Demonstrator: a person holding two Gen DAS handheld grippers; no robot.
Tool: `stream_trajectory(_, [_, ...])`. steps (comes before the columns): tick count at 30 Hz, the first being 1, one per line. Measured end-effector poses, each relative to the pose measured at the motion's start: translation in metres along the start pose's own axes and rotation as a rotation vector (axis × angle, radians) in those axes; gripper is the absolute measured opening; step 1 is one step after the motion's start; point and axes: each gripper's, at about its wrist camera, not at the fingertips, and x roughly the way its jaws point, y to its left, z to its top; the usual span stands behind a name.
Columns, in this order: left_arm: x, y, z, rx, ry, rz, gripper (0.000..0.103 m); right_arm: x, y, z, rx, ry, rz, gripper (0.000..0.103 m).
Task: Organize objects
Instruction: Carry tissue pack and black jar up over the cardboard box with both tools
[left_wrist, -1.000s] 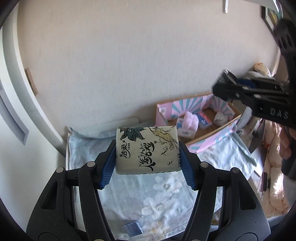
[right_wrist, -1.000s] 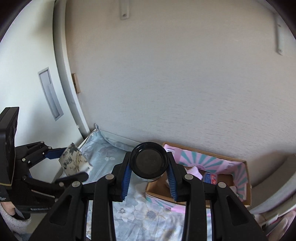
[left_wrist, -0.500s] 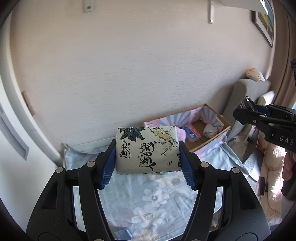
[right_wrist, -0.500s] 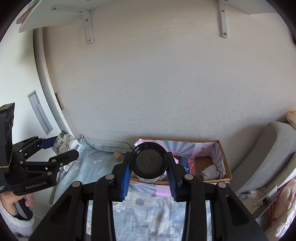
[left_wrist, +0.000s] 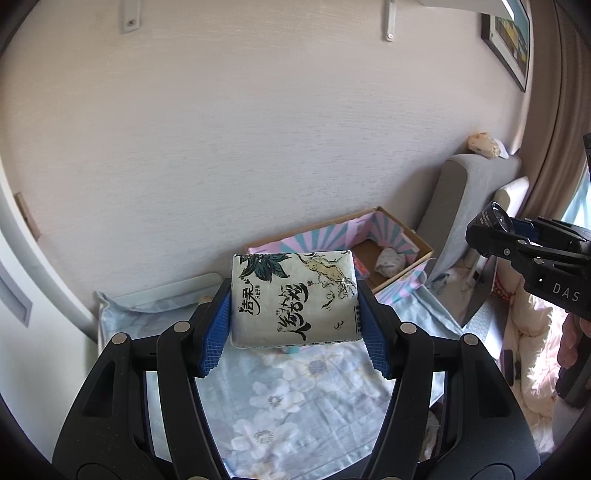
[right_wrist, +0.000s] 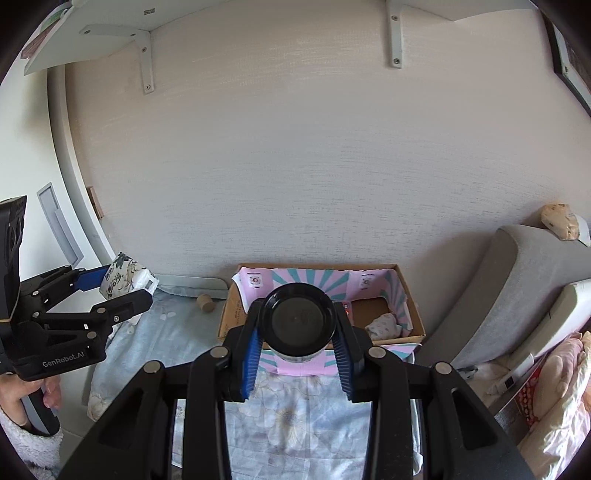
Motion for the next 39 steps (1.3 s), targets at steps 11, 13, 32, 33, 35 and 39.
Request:
stream_trajectory(11, [0.015,-0.033,0.009,0.038,0.008,-0.066,0.060,-0.008,-0.036,-0.011,0.041,0.012,-0.074,0.033])
stream_trajectory(13, [0.019,-0.039,0.010,0.047,0.015,-0.079,0.060,-0.008,-0.039,-0.012,0.047,0.015,-0.080,0.033])
stream_trajectory(32, [0.073,-0.053,0.038,0.057,0.091,-0.139,0.060,0.035,-0.067,0.014,0.051,0.078,-0.084,0.033])
stream_trajectory(33, [0.078,-0.052,0.040,0.051,0.099,-0.146,0.060,0.042,-0.069,0.017,0.047,0.087,-0.084,0.033])
stream_trajectory(35, [0.090,-0.050,0.045,0.040,0.117,-0.162,0.060,0.051,-0.072,0.023,0.042,0.098,-0.083,0.033])
stream_trajectory(39, [0.114,-0.052,0.051,0.044,0.147,-0.170,0.060,0.077,-0.081,0.034,0.035,0.128,-0.069,0.033])
